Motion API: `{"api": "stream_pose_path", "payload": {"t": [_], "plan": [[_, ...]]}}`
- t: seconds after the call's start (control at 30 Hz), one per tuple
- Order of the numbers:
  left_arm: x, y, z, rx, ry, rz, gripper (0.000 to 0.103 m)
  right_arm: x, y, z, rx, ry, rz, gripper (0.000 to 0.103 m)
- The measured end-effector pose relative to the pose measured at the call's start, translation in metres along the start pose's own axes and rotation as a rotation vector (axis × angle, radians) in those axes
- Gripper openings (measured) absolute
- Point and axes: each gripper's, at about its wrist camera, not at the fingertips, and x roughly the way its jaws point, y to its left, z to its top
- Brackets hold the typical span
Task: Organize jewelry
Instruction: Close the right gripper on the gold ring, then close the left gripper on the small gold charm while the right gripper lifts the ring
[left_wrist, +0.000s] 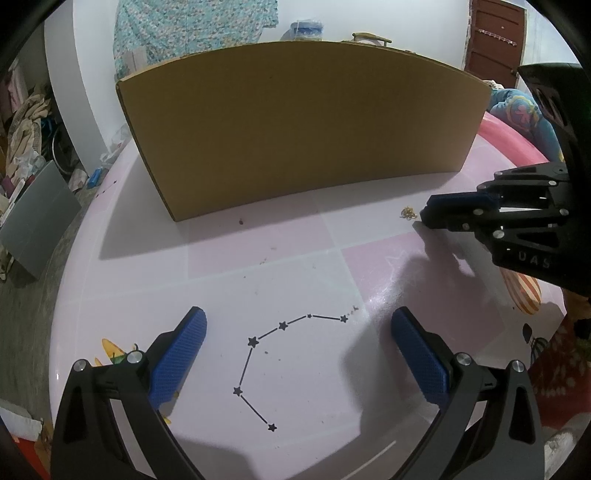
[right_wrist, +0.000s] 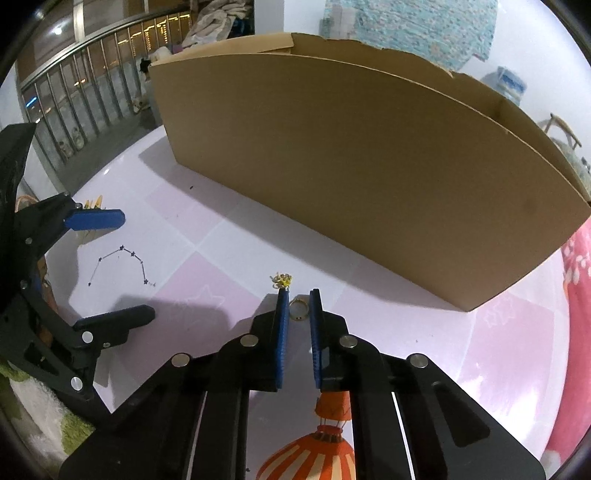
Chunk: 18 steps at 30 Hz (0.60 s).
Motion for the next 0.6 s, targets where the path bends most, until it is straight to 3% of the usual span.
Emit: {"api": "stream_pose_path", "payload": {"t": [0.2,0.43,0.6], "plan": [[0.000,0.001,0.001,0.026,0.000,-0.028,0.098,-0.004,-0.008,-0.007,0.084,-0.013,0.014,0.003],[-0.018,-0.010,0.011,0.083,-0.124,-0.065,0.098,-0.013,-0.019,-0.026,0.177,-0.020,-0.001,0.002],[-0.015,-0.020,0.023,0.111,-0.135,-0.086,0.091,-0.021,-0.027,-0.043,0.251,-0.035,-0.001,0.002]]}}
